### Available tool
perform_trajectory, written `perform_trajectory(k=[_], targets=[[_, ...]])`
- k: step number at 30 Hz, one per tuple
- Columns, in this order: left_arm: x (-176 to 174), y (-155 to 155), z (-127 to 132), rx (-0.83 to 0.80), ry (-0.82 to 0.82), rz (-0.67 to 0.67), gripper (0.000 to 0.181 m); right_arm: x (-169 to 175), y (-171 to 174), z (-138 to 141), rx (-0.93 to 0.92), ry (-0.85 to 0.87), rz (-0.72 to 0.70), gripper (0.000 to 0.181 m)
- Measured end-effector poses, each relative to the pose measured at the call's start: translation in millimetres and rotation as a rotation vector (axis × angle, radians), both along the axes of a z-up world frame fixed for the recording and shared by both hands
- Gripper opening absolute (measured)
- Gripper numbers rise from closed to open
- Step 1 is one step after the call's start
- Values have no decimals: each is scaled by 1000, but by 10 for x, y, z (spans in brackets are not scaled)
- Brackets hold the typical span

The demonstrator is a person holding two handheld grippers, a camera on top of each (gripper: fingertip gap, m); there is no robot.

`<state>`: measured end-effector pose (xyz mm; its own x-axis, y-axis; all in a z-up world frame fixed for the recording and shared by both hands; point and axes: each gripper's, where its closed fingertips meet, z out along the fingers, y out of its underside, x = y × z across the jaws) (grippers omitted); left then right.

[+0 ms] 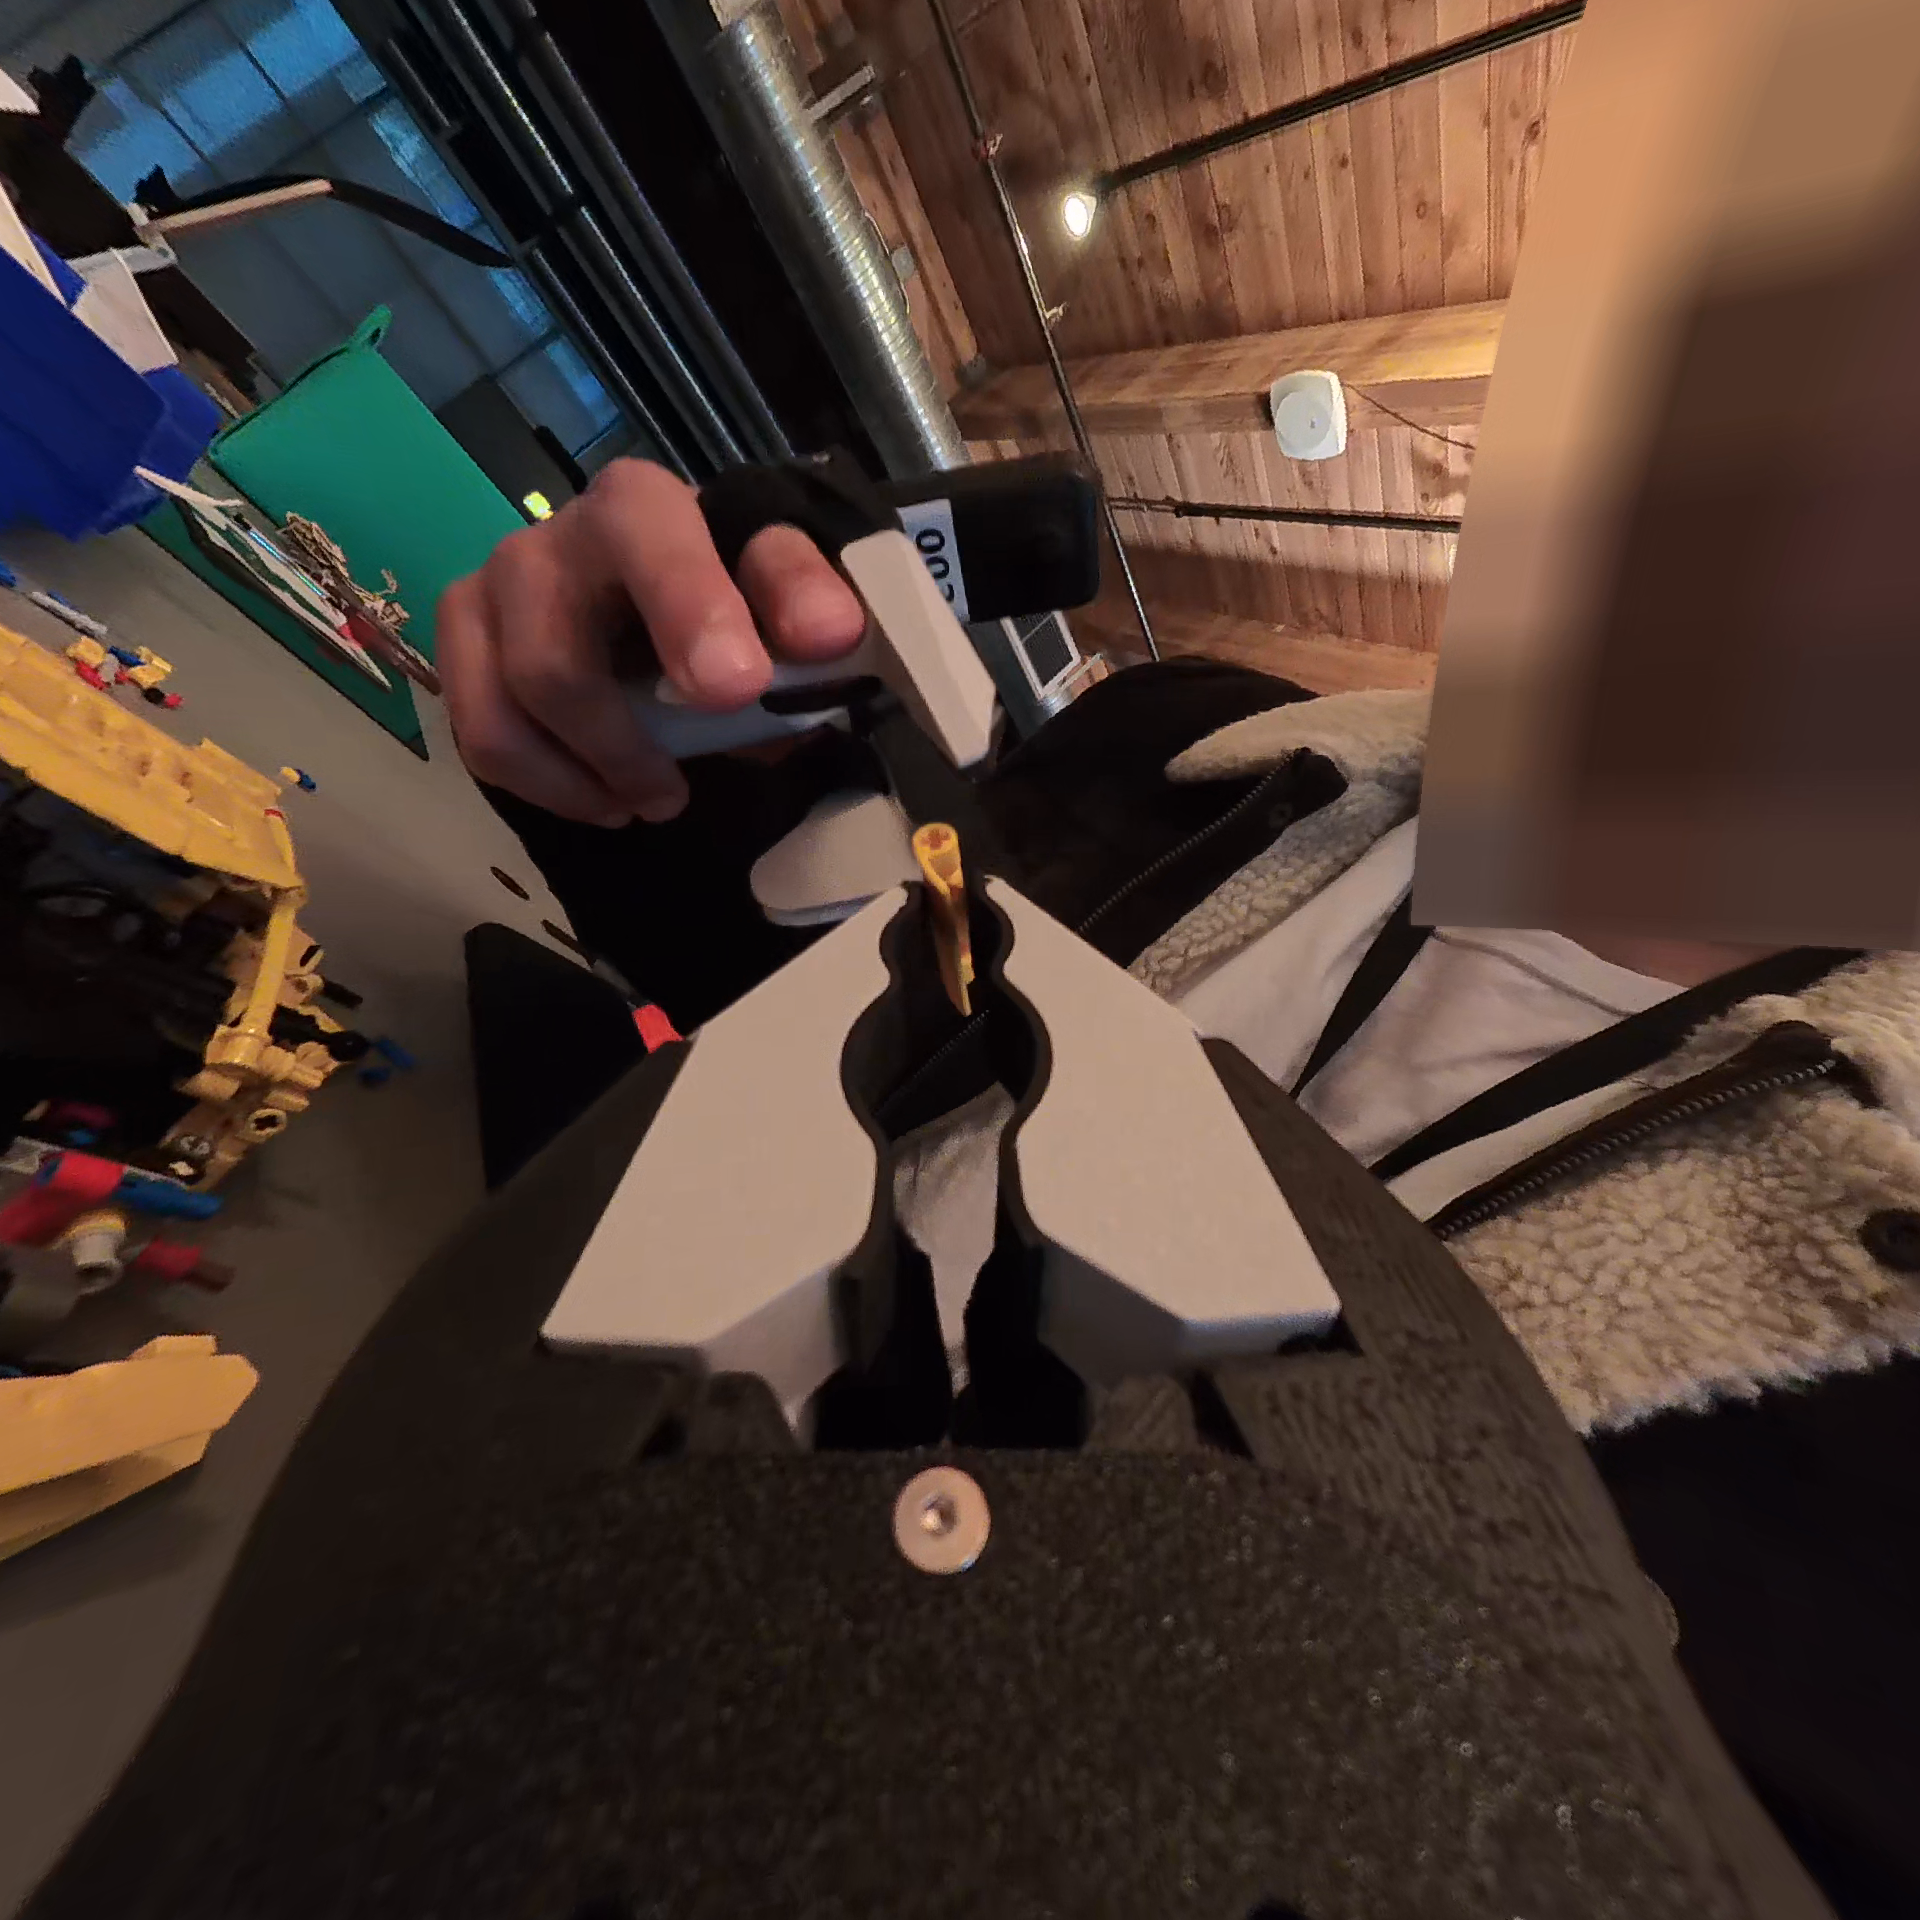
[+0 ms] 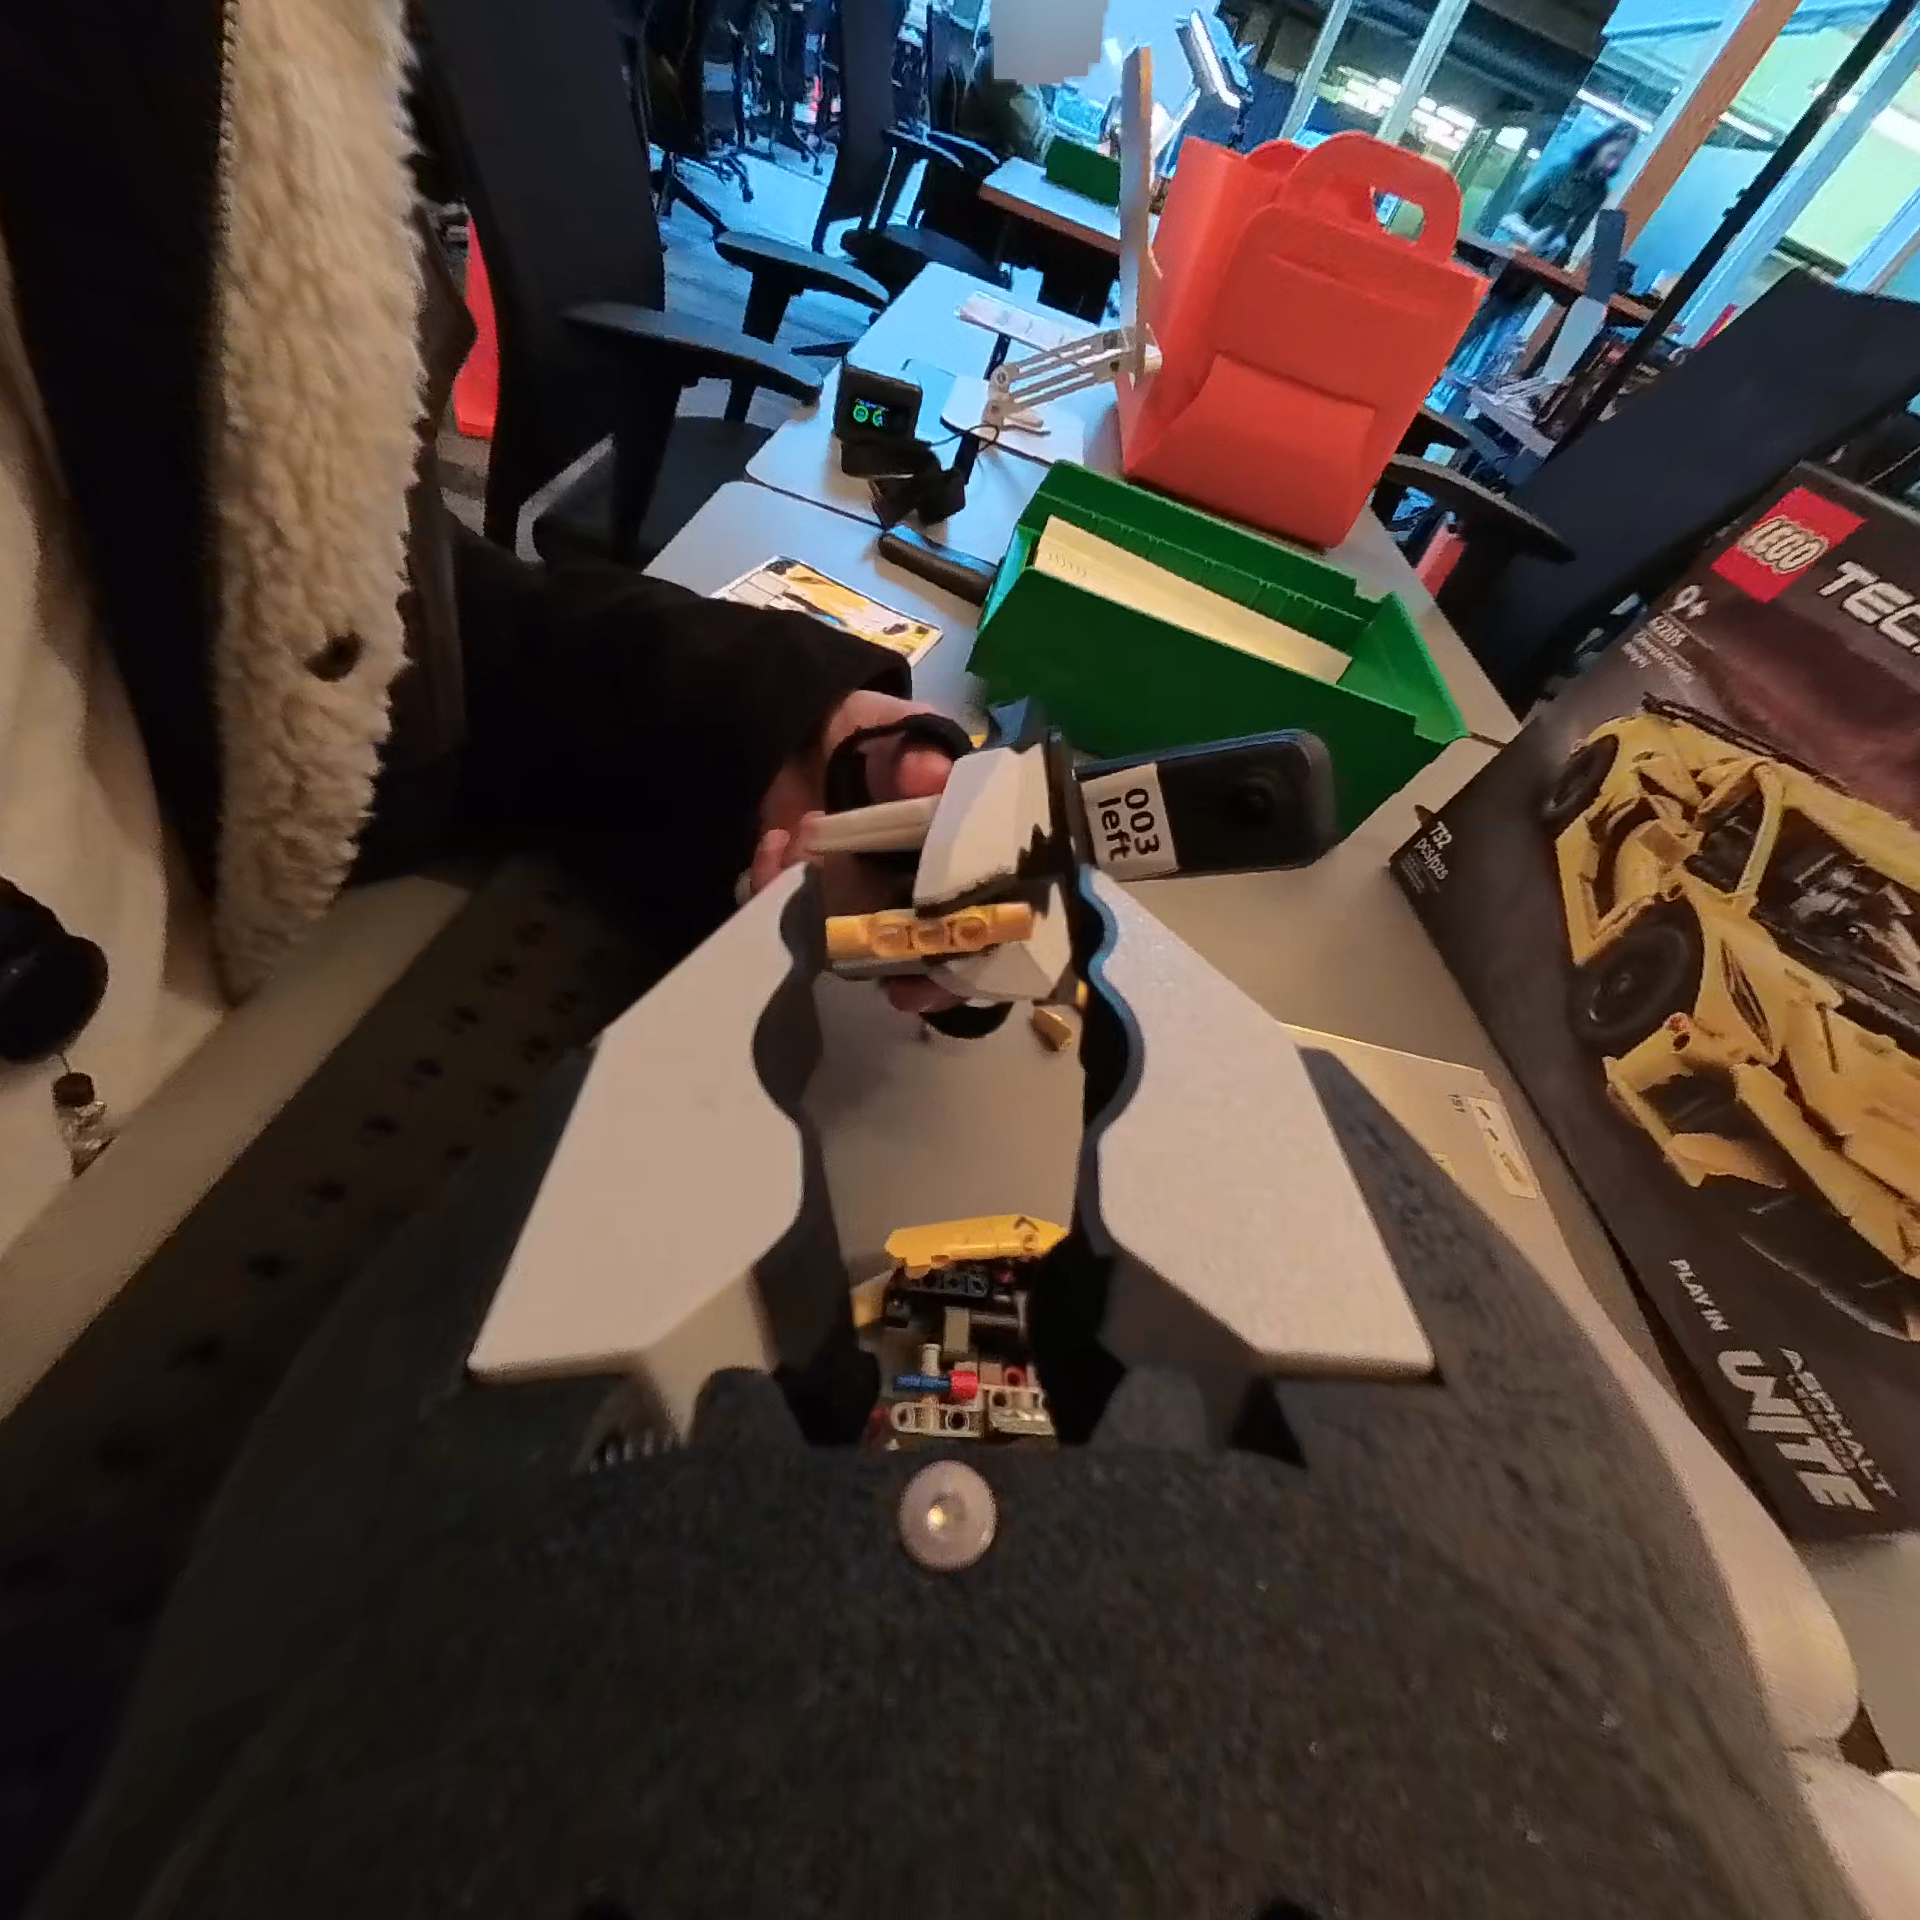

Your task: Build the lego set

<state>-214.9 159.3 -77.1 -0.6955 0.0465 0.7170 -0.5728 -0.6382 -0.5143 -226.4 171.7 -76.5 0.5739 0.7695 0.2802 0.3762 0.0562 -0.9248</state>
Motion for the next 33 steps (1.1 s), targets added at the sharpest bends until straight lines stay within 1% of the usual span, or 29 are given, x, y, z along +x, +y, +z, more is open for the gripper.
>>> perform_trajectory(k=[3,9,14,16,18,21,24,27,33], targets=[[-3,-22,-11,14,1,-5,6,-1,-6,-90,-39,-56,13,46],[5,-15,-20,0,11,-11,6,-27,-12,-133,-41,-84,32,41],[30,33,-31,-20,26,4,6,-13,-8,-181,-70,-98,26,50],[17,12,-19,-18,18,-6,6,-2,17,-163,-33,-113,6,41],[33,41,-19,-31,25,6,6,14,47,-163,1,-156,-15,41],[107,117,-57,-32,51,65,7,93,126,-207,5,-237,-69,41],[139,146,-77,-18,58,98,9,128,142,-239,-31,-236,-86,41],[147,133,-92,1,61,105,9,133,124,-254,-77,-206,-73,41],[159,135,-108,8,69,113,7,170,154,-240,-58,-209,-90,41]])
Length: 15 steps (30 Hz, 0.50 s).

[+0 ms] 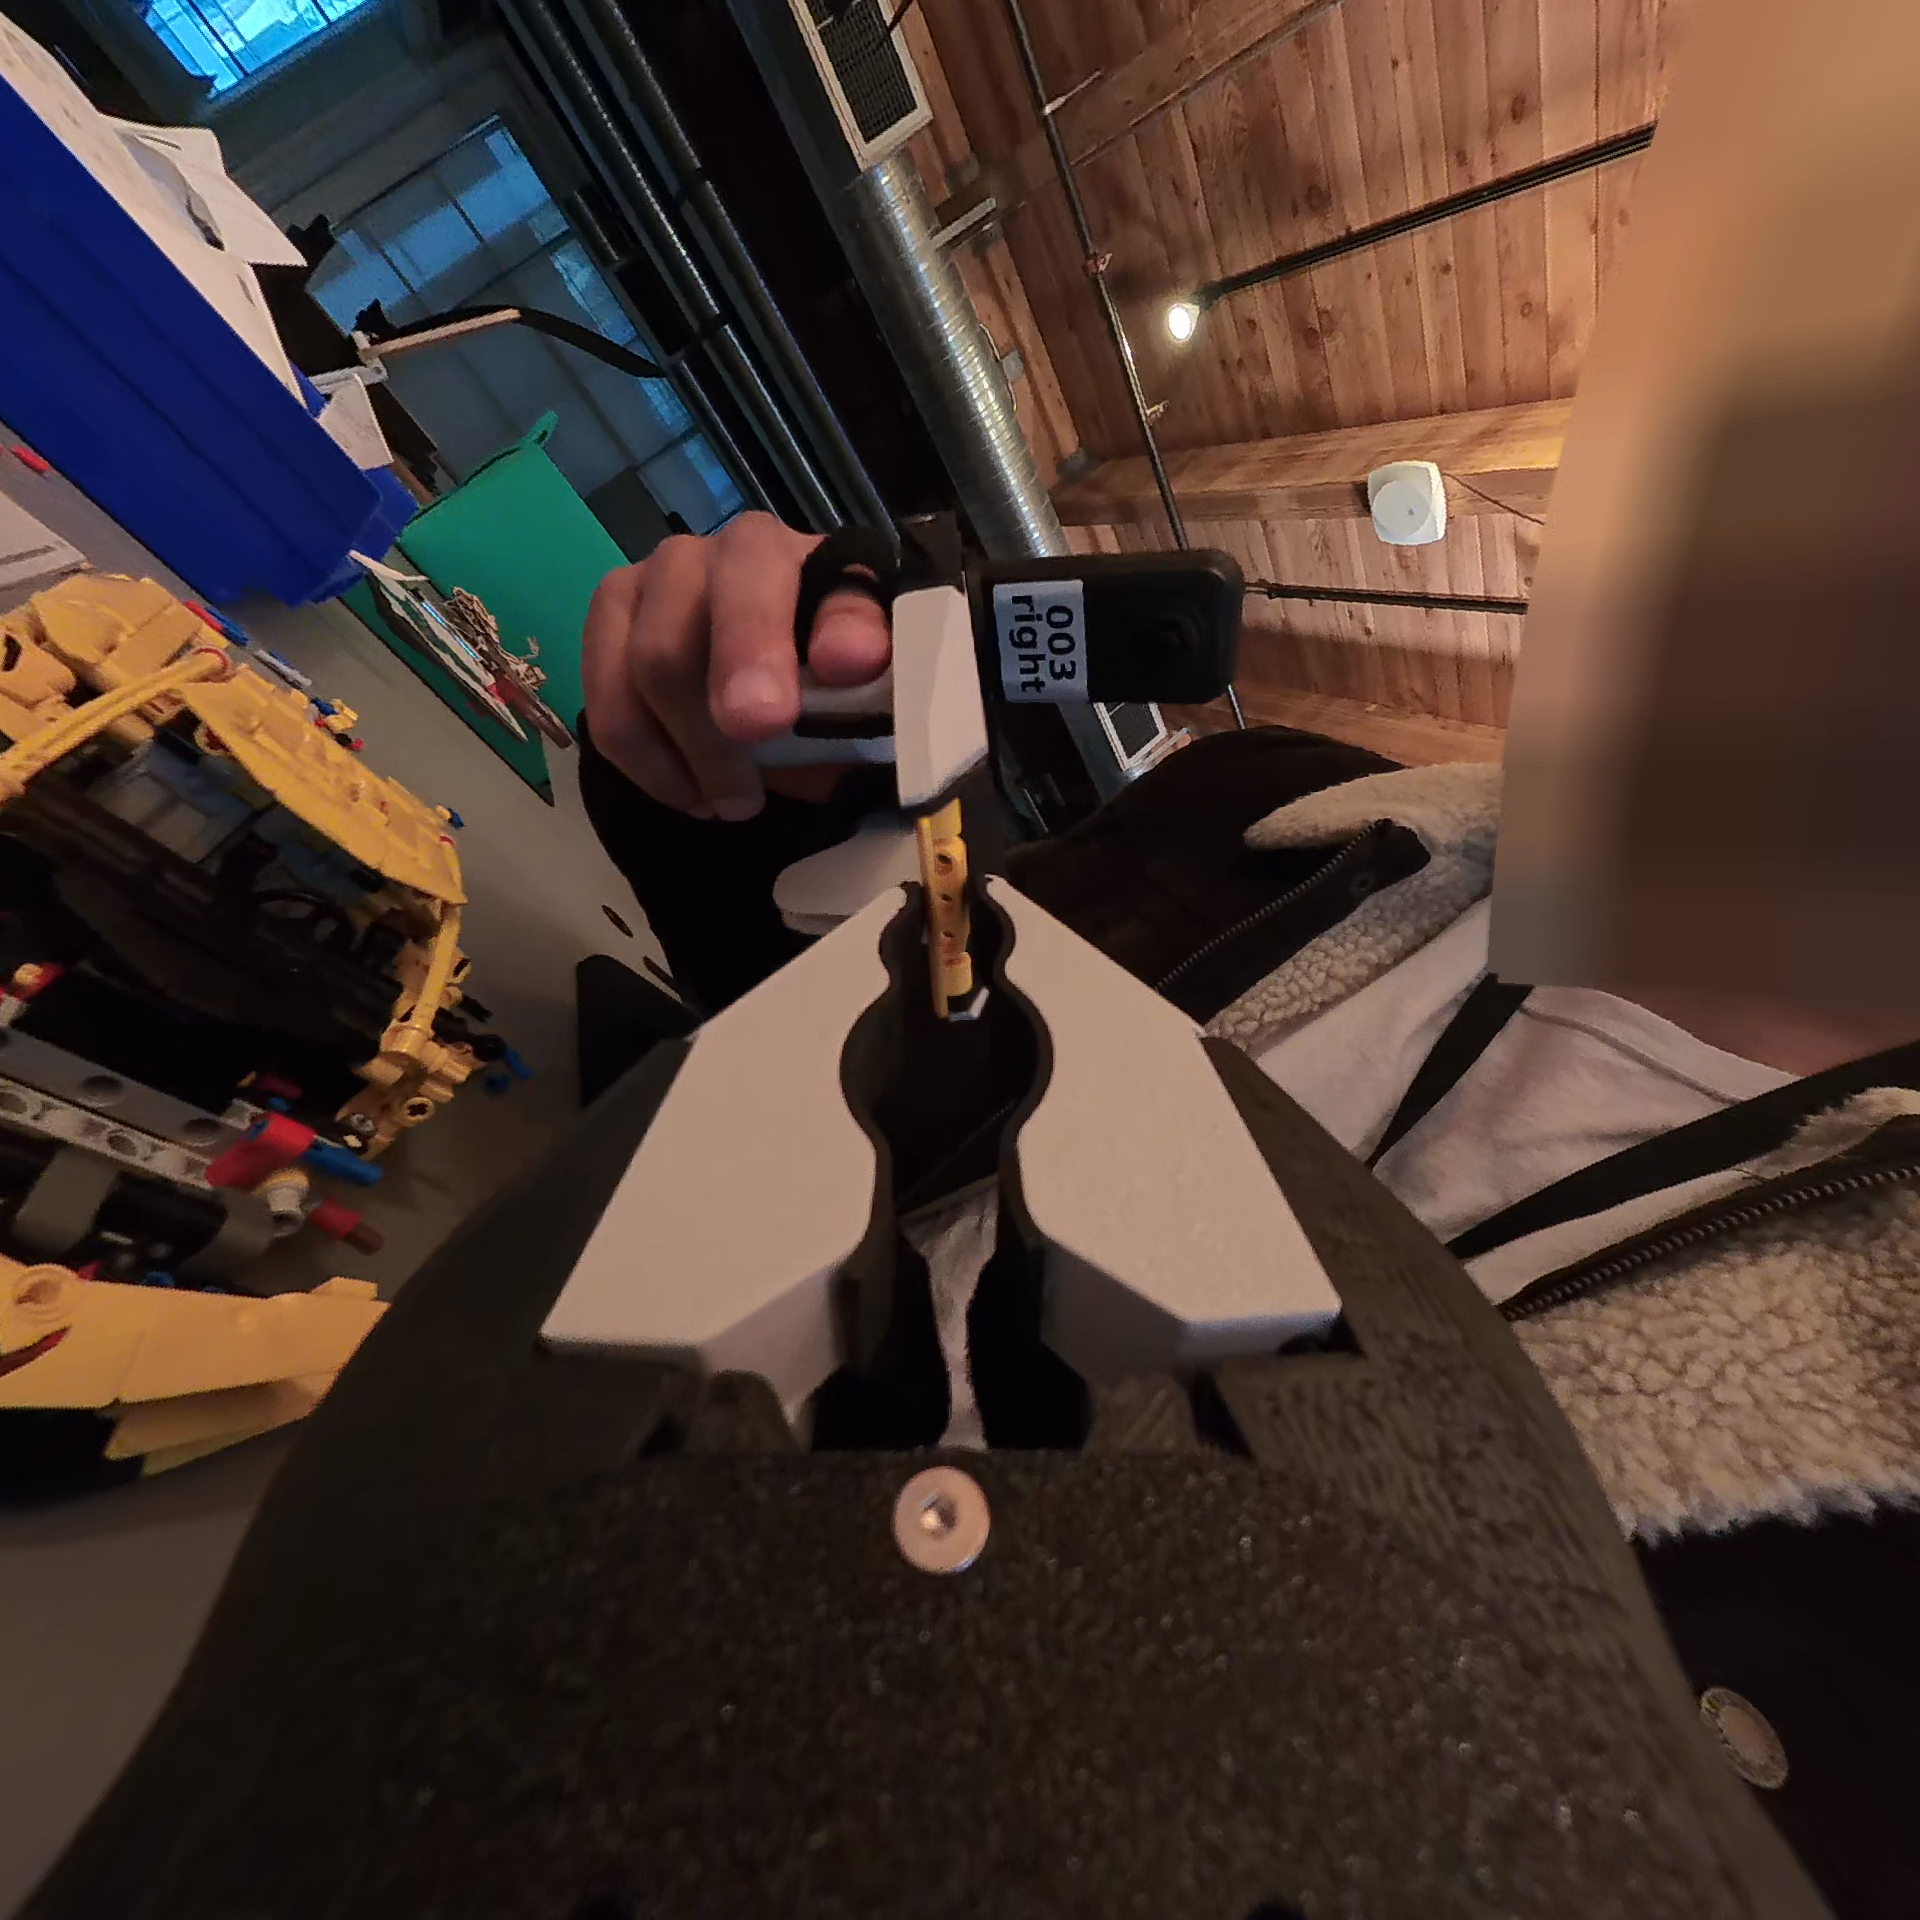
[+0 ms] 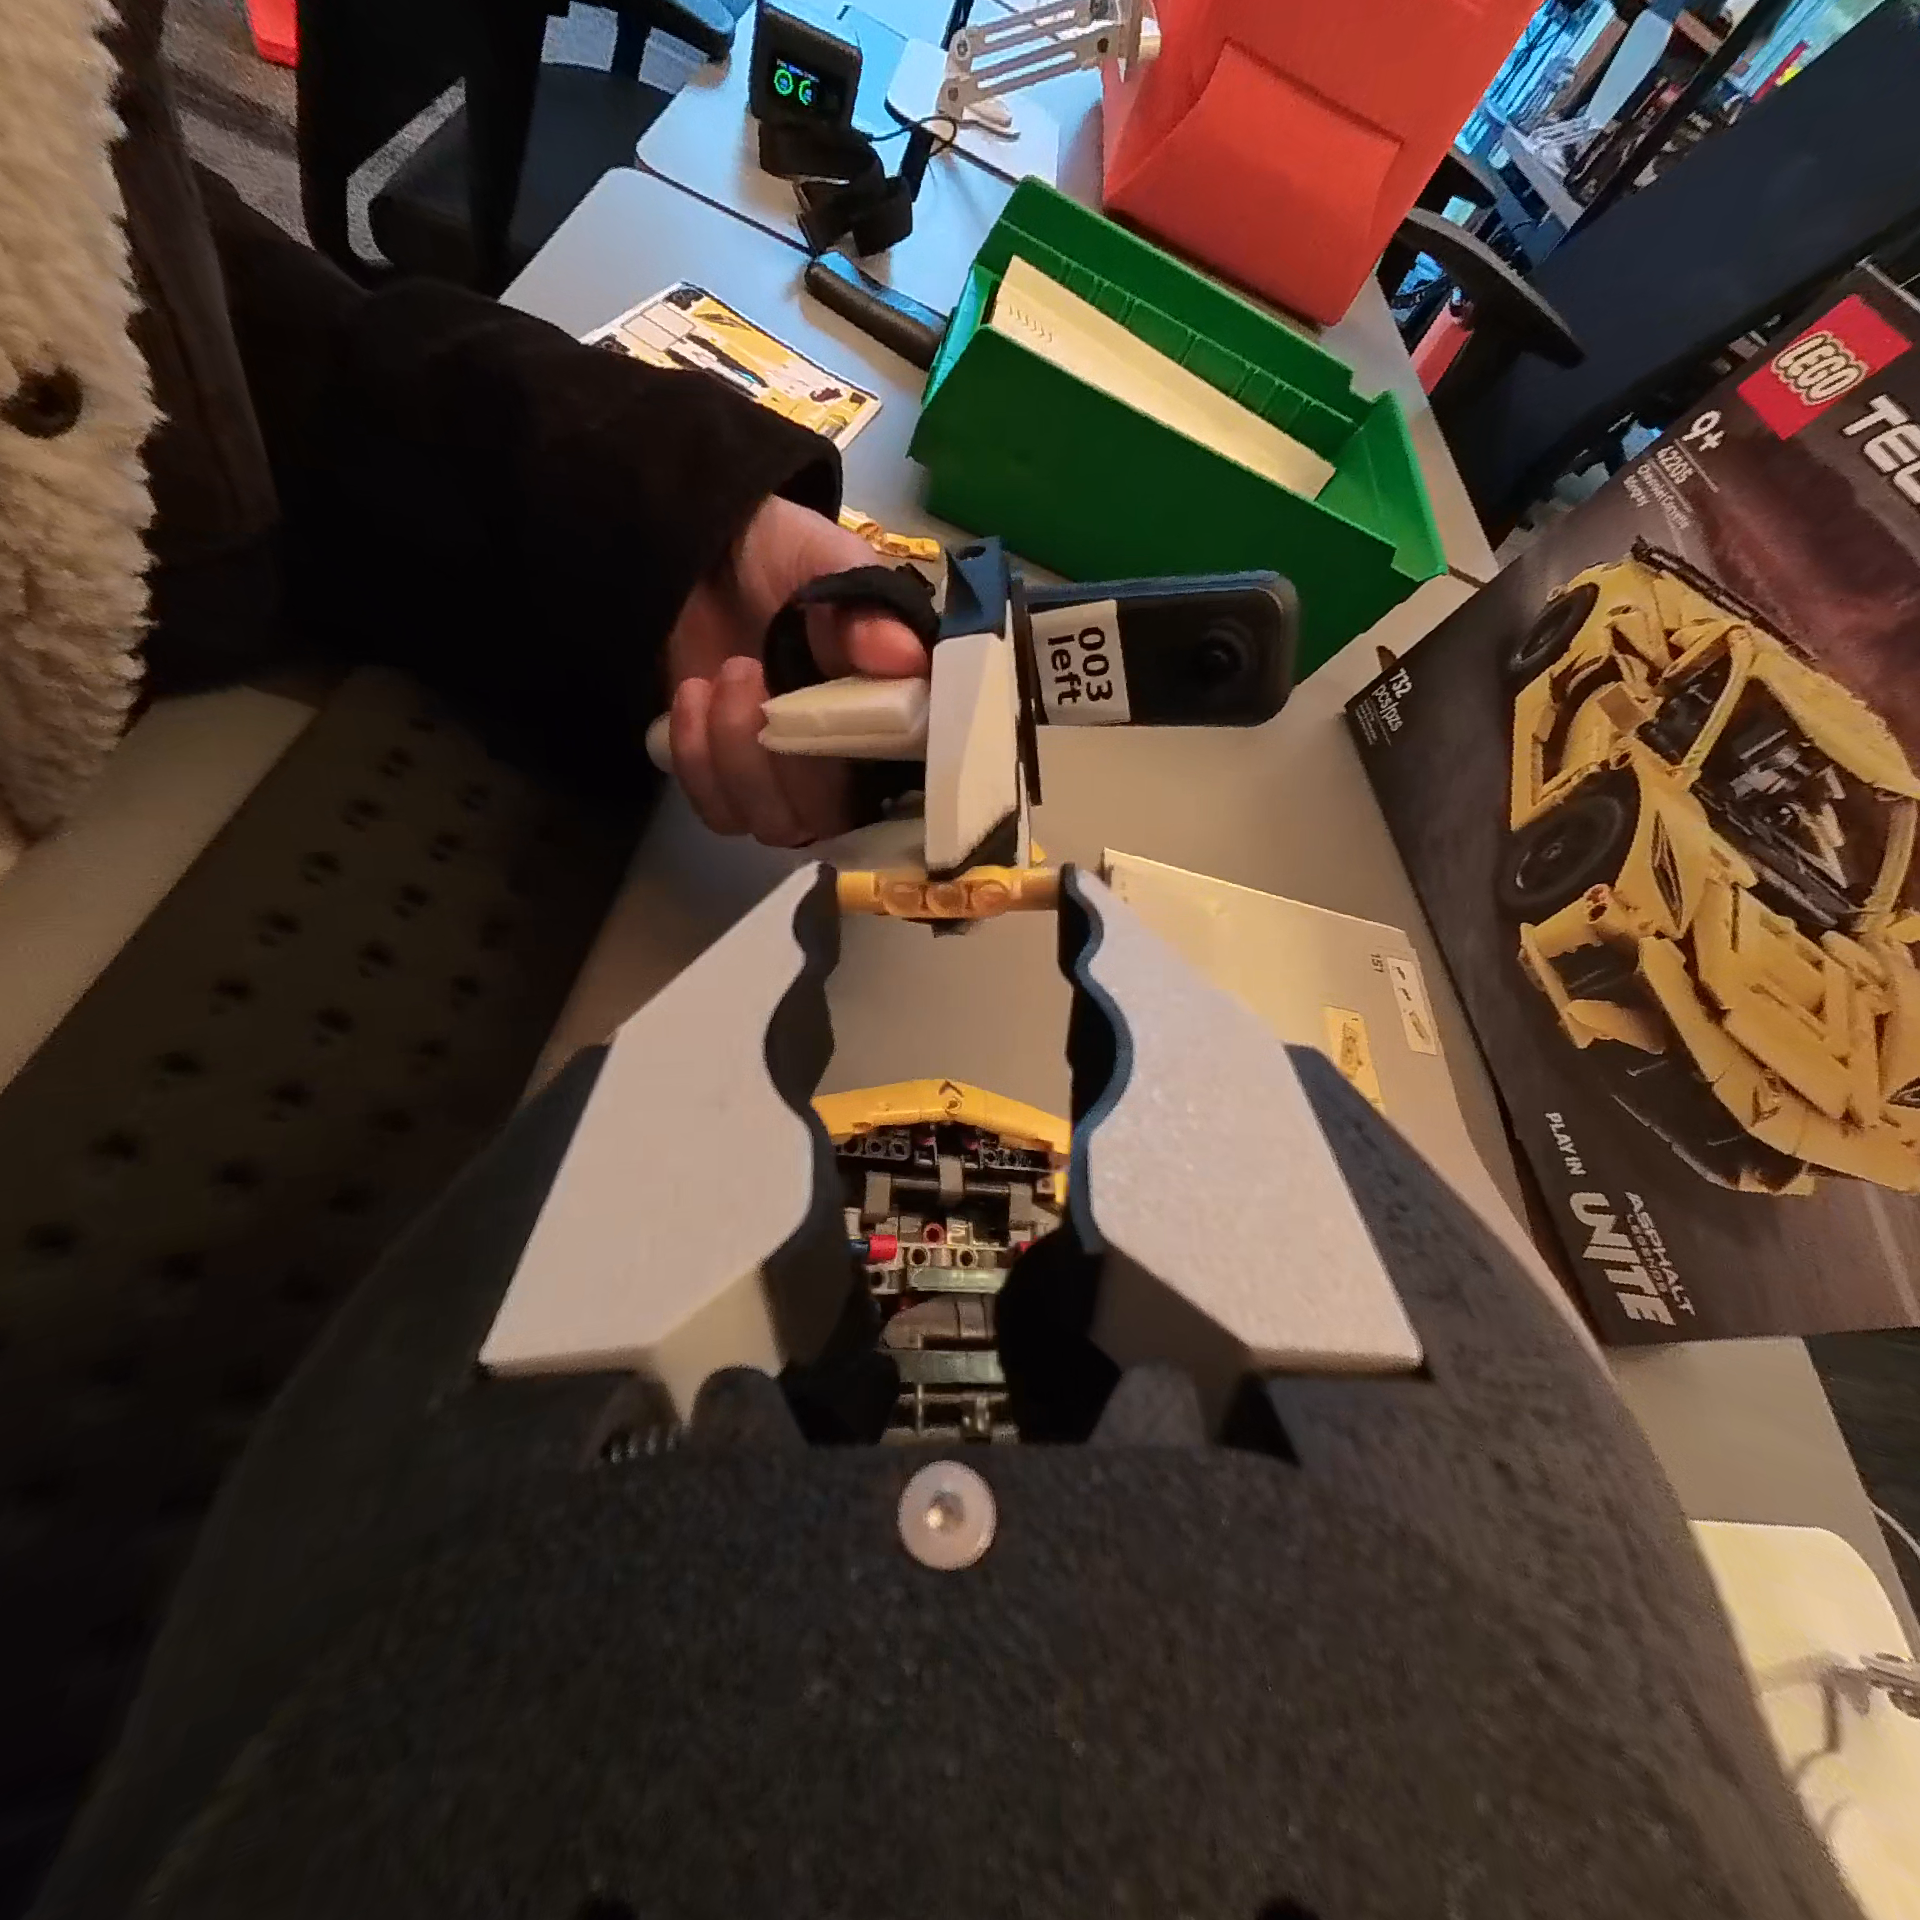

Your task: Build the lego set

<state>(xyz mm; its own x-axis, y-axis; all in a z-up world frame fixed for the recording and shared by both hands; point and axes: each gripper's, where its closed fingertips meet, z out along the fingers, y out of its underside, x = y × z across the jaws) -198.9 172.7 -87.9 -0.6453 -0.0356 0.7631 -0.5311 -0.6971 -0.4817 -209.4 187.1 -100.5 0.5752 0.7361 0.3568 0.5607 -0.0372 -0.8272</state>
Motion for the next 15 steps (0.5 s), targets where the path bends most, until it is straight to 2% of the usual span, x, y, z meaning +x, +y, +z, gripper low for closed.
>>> perform_trajectory(k=[5,9,12,15], targets=[[12,3,-6,-2,6,3,7,13,4,-4,1,-2,-3,41],[28,34,-36,84,-11,59,7,35,30,-14,-15,20,-32,41],[52,150,-53,113,-6,132,7,209,-118,129,-99,171,-83,35],[70,289,-71,74,20,177,7,559,-486,154,-260,337,-160,39]])
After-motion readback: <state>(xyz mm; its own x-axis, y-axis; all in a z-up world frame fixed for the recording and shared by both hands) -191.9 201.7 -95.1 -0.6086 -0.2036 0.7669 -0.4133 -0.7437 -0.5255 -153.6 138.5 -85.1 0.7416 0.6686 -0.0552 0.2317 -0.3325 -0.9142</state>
